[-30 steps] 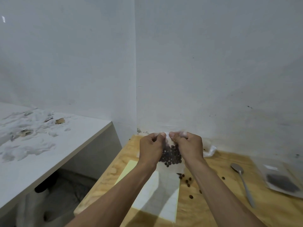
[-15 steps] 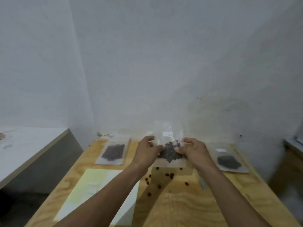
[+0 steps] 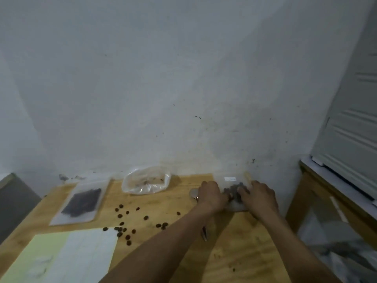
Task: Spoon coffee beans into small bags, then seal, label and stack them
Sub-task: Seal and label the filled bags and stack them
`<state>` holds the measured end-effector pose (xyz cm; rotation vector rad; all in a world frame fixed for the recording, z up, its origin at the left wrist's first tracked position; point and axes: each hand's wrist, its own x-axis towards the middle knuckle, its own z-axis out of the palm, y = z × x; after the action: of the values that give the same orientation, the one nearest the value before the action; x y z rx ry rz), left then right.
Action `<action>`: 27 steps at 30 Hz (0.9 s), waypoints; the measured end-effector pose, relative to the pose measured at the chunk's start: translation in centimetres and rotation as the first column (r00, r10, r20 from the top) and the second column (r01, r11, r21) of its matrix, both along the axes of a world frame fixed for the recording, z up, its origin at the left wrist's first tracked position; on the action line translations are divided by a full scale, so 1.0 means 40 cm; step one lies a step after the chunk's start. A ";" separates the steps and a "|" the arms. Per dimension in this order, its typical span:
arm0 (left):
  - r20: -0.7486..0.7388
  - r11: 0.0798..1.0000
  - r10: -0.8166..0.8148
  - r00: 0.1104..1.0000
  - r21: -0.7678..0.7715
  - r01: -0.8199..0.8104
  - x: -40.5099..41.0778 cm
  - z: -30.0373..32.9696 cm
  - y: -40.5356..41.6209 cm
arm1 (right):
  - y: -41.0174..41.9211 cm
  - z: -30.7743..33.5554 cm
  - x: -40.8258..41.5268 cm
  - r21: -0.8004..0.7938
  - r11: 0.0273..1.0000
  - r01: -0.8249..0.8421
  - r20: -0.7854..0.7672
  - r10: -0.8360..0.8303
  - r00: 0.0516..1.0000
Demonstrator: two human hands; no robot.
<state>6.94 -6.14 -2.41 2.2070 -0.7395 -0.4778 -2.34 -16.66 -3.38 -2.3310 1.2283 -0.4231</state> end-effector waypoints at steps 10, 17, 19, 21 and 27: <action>-0.070 0.999 -0.021 0.997 -0.040 0.018 0.031 -0.020 -0.017 | -0.015 -0.021 0.007 0.019 1.000 0.005 0.033 -0.006 0.999; 0.044 0.972 0.041 0.998 -0.232 -0.029 0.047 0.045 0.073 | 0.075 0.063 0.033 -0.121 0.992 -0.035 0.147 0.053 0.988; 0.167 0.963 0.082 0.982 -0.268 -0.035 0.073 0.069 0.128 | 0.122 0.097 0.072 -0.134 0.985 -0.110 0.227 0.139 0.964; 0.267 0.958 0.133 0.954 -0.280 -0.055 0.112 0.082 0.203 | 0.184 0.122 0.121 -0.144 0.971 -0.193 0.287 0.227 0.931; 0.407 0.908 0.384 0.829 -0.328 -0.261 0.255 0.091 0.496 | 0.430 0.145 0.276 -0.125 0.857 -0.500 0.296 0.513 0.806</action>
<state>17.14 13.68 1.22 2.1498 -0.5991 0.3234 8.71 0.54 2.41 -2.3820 0.4151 -0.6056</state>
